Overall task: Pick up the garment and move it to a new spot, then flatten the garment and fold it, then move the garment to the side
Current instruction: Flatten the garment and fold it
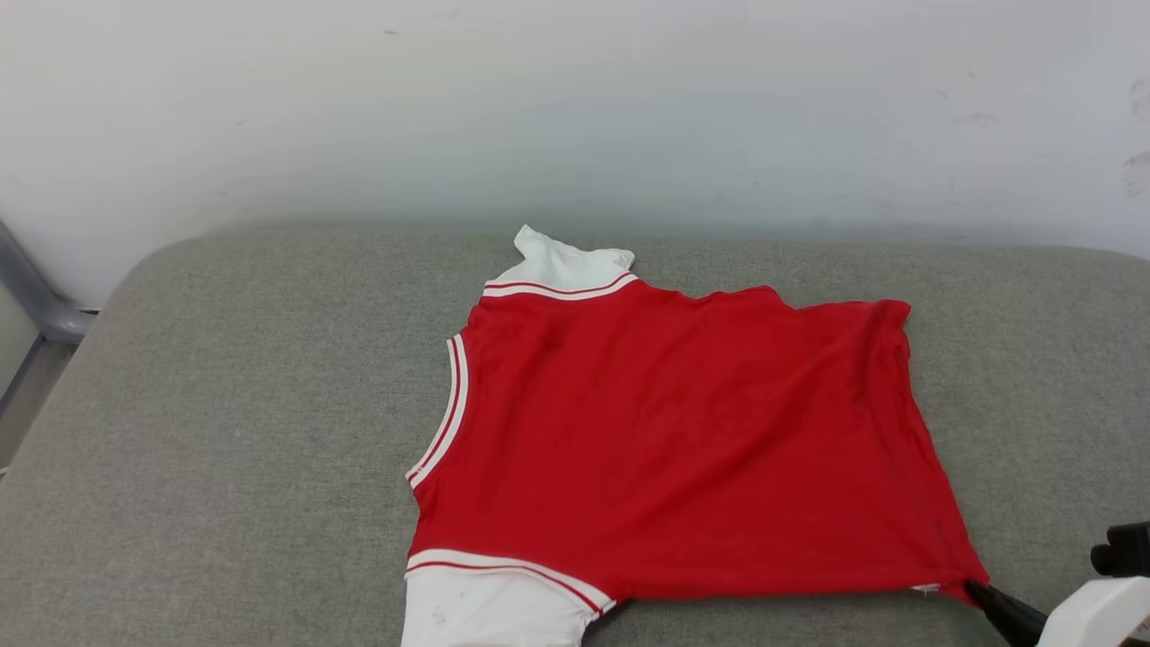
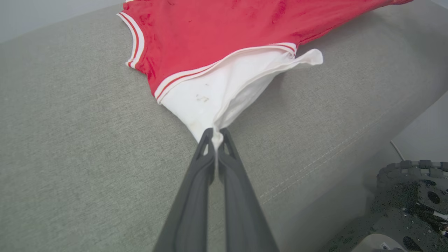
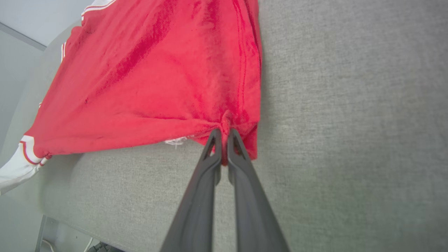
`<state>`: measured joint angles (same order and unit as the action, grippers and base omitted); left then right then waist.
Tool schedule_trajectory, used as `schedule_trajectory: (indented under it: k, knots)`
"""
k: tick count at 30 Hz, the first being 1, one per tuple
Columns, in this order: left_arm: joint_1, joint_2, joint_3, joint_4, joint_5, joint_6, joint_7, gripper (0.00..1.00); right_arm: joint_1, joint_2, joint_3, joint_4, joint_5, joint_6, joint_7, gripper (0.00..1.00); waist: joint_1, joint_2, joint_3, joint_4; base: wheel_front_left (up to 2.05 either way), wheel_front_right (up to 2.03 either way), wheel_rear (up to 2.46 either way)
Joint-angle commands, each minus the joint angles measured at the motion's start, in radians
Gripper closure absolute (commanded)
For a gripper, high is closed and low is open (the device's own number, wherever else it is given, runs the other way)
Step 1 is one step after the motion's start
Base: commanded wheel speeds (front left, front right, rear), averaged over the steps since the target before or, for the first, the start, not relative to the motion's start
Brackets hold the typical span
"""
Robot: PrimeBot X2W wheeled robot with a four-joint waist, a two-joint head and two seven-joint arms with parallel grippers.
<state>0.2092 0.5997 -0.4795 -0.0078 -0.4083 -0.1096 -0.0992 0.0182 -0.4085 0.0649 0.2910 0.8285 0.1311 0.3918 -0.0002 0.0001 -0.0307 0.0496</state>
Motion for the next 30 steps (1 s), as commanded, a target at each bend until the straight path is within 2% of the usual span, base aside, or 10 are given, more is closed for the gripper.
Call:
schedule_trajectory:
  k: [1,6,14,21,30]
  knots:
    - [0.033,0.014,0.0,-0.027,-0.005,0.01,0.01,1.0,0.036,-0.014,0.002,-0.034,-0.008,-0.001,0.012,1.0,0.0002,-0.0001,0.0,0.002,0.0,0.0,0.0]
    - [0.082,0.045,0.002,-0.092,0.0,0.024,0.011,1.0,0.104,-0.031,-0.03,-0.132,-0.013,-0.001,0.054,1.0,0.0002,-0.0001,0.003,0.006,0.0,0.0,0.0]
    - [-0.04,0.049,0.032,-0.132,0.026,0.037,0.02,1.0,0.075,0.006,-0.08,-0.218,-0.033,-0.001,0.112,1.0,0.0002,-0.0001,0.026,0.01,0.0,0.0,0.0]
    - [-0.186,0.043,0.035,-0.093,0.032,0.015,0.039,1.0,-0.012,0.034,-0.097,-0.224,-0.075,-0.001,0.155,1.0,0.0002,-0.0001,0.09,0.007,0.0,0.0,0.0]
    - [-0.397,0.036,-0.008,0.034,0.028,-0.012,0.046,1.0,-0.173,0.075,-0.126,-0.142,-0.166,-0.001,0.197,1.0,0.0002,-0.0001,0.213,-0.006,0.0,0.0,0.0]
